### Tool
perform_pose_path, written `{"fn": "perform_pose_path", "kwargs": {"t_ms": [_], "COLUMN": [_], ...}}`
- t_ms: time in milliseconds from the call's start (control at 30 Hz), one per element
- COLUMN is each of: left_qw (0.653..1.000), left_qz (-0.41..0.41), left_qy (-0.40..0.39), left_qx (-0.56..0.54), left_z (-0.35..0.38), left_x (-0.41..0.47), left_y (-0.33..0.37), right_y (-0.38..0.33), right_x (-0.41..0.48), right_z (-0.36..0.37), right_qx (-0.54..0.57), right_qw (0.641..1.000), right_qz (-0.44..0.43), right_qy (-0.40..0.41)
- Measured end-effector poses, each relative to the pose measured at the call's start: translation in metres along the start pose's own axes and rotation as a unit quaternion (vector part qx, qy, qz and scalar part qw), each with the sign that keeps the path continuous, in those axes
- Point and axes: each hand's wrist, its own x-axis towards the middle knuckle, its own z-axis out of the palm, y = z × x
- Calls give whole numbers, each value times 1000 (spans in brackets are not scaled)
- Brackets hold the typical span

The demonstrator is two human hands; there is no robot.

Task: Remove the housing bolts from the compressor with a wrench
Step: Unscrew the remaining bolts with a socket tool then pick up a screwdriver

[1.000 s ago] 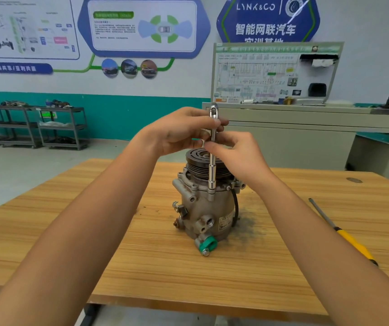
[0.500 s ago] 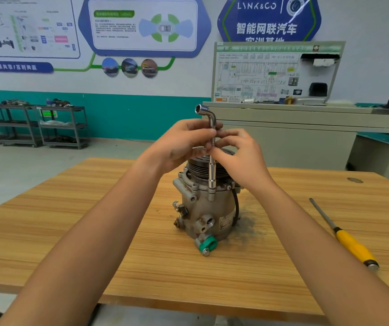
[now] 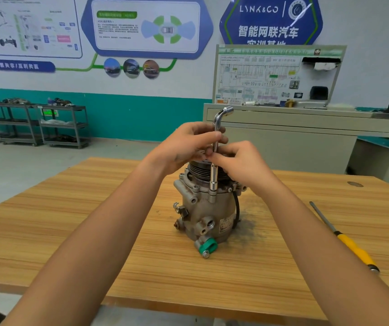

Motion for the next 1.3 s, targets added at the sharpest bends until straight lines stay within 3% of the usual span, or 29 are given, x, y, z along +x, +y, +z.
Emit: {"fn": "perform_pose_path", "kwargs": {"t_ms": [100, 267, 467, 567, 700, 767, 900, 1000, 1133, 1200, 1300], "left_qw": [999, 995, 999, 998, 993, 997, 996, 999, 997, 998, 998], "left_qz": [13, 29, 34, 39, 48, 29, 5, 19, 42, 41, 29], "left_qy": [-22, 89, -13, 19, 66, 17, -85, -51, 25, 15, -50], "left_qx": [-24, -26, 19, 52, 90, 63, -15, -1, 60, 45, -17], "left_z": [-7, -1, -8, -7, 4, 3, -9, -8, 2, 3, -2], "left_x": [-2, 3, 3, 5, 11, 12, 10, 10, 14, 14, 13], "left_y": [-4, -13, -13, -11, -13, -12, -11, -11, -15, -16, -18], "right_y": [0, 9, 9, 9, 10, 9, 8, 7, 10, 11, 11], "right_x": [-2, -3, -2, -3, -4, -5, -4, -4, -7, -7, -7], "right_z": [-8, 4, 4, 2, 9, 11, 4, 2, 8, 9, 6], "right_qx": [6, -34, 36, 51, -2, 3, 48, 37, 22, 16, 43], "right_qw": [998, 997, 999, 998, 998, 998, 999, 998, 999, 998, 999], "right_qz": [25, -34, -9, 13, -31, -34, 19, 35, 0, -8, 6], "right_qy": [-65, 57, 7, -23, 56, 59, -17, -35, 37, 58, 9]}}
